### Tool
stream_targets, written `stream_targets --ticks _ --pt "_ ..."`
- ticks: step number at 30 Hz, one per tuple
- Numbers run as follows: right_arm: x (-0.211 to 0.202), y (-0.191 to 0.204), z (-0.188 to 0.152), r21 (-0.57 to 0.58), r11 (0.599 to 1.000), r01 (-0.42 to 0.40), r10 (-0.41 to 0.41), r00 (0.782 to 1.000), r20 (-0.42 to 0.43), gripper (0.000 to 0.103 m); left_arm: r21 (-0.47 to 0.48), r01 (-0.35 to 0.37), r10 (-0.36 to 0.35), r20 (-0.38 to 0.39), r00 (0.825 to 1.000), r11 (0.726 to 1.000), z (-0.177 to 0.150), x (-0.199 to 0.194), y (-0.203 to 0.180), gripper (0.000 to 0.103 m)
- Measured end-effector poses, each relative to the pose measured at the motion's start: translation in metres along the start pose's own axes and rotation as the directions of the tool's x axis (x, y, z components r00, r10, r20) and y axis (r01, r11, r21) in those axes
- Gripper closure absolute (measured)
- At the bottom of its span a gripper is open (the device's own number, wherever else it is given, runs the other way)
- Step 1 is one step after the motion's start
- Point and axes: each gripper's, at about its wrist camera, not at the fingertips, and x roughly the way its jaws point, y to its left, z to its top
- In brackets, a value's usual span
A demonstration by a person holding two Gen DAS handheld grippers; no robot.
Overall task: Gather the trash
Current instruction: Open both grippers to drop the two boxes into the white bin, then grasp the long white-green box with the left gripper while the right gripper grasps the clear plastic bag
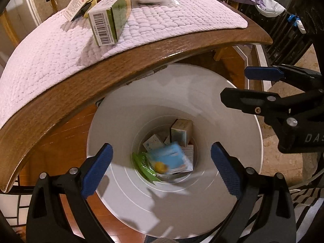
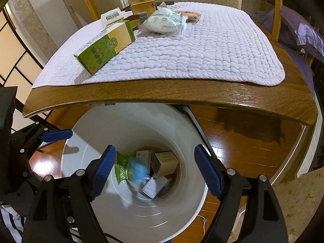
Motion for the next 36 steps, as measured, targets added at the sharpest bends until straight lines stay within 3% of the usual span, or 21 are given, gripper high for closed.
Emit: stream_targets --ticks 7,13,18,26,31,36 --pt "-0.016 -0.002 0.015 -0.015 1.000 0.020 -0.019 0.998 0.058 0.024 -0.028 -0.004 0.005 0.030 1.000 1.000 0.005 -0.019 0.001 0.004" --pt "-0.037 -0.002 0.040 -0.078 0.993 0.090 -0.075 0.981 0.181 0.023 -0.038 0.008 -0.003 0.136 0.991 0.999 0.019 -0.057 0.009 0.004" --pt "-0.041 -0.005 0.068 -0.112 0.991 0.078 -0.044 0.959 0.281 0.009 -0.067 -0.049 0.063 0.228 0.972 0.997 0.038 -0.075 0.020 0.003" --pt "-0.007 -0.009 0.115 -0.171 0.980 0.104 -0.060 0.968 0.243 0.009 -0.064 -0.141 0.153 0.254 0.955 0.988 0.069 -0.065 0.037 0.002" --pt "0.016 -0.013 0.134 -0.221 0.967 0.123 -0.074 0.973 0.219 0.009 -0.091 -0.136 0.155 0.248 0.956 0.987 0.090 -0.055 0.050 0.002" --pt "0.032 -0.016 0.153 -0.260 0.957 0.126 -0.073 0.977 0.202 0.009 -0.107 -0.100 0.124 0.244 0.962 0.989 0.106 -0.048 0.060 0.011"
